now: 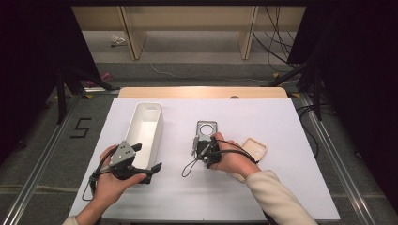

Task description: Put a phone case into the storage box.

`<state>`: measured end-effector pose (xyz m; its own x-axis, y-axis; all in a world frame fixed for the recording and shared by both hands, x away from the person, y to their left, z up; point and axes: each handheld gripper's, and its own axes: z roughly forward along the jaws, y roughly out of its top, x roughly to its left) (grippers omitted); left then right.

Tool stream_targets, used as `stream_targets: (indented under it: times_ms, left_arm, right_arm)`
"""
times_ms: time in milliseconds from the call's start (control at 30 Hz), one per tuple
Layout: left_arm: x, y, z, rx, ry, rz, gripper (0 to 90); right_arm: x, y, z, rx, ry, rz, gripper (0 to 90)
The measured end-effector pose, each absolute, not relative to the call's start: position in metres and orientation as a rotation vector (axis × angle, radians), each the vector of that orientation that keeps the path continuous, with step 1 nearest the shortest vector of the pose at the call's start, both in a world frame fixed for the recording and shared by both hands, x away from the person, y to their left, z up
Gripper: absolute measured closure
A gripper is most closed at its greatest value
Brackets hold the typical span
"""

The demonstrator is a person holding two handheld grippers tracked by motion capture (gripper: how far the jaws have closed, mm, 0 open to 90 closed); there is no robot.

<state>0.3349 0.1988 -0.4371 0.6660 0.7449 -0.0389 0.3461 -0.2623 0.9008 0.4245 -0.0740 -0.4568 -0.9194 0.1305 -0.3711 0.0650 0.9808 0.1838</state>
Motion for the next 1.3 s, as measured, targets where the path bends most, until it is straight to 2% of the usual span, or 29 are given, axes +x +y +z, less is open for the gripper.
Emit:
stream_targets:
  times_ms: [367, 767, 967, 1300]
  left_arm:
    - [0.335, 0.198, -0.437, 1.867, 0.858, 0.487, 0.0]
    - [0.335, 0.197, -0.437, 1.872, 0.857, 0.49, 0.2]
    - [0.334, 0.197, -0.437, 1.871, 0.857, 0.487, 0.2]
    - [0.334, 0.197, -0.438, 1.876, 0.855, 0.486, 0.4]
  right_arm:
    - [0.426, -0.07, -0.46, 0.118, 2.738, 0.191, 45.7]
    - [0.427, -0.064, -0.461, 0.081, 2.747, 0.165, 53.2]
    - [0.426, -0.062, -0.46, 0.072, 2.789, 0.14, 66.5]
    - [0.425, -0.06, -0.461, 0.068, 2.81, 0.132, 75.8]
